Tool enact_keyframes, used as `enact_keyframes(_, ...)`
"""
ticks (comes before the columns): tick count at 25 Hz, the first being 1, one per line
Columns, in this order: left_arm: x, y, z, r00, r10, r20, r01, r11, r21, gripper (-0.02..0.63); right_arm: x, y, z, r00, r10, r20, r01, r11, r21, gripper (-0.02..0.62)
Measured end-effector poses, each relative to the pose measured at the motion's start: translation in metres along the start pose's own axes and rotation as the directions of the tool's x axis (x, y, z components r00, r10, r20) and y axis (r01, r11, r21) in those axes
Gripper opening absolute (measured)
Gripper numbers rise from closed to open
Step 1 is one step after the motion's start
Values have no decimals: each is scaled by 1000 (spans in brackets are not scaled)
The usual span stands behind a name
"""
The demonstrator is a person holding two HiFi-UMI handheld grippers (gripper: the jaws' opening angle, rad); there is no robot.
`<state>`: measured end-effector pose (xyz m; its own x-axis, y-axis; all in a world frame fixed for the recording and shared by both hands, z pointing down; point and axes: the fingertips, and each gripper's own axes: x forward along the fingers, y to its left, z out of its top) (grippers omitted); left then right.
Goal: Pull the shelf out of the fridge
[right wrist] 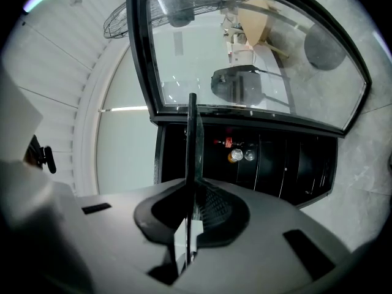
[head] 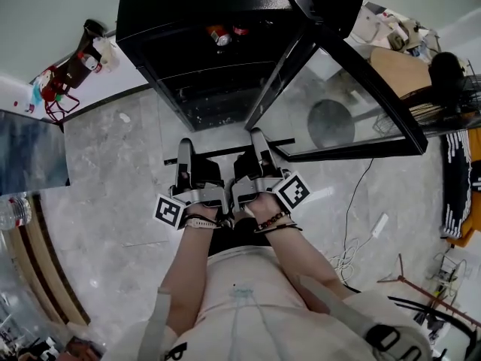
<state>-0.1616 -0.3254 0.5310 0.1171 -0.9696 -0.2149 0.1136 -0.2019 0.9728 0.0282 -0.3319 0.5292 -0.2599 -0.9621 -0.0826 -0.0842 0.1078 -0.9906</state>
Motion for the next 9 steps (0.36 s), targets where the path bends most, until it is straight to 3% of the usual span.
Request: enact_keyframes(9,7,-2,-4,1000,-12,-10,12,1000,-2,25,2,-1,6,1000,-1,9,1,1000,-4,28)
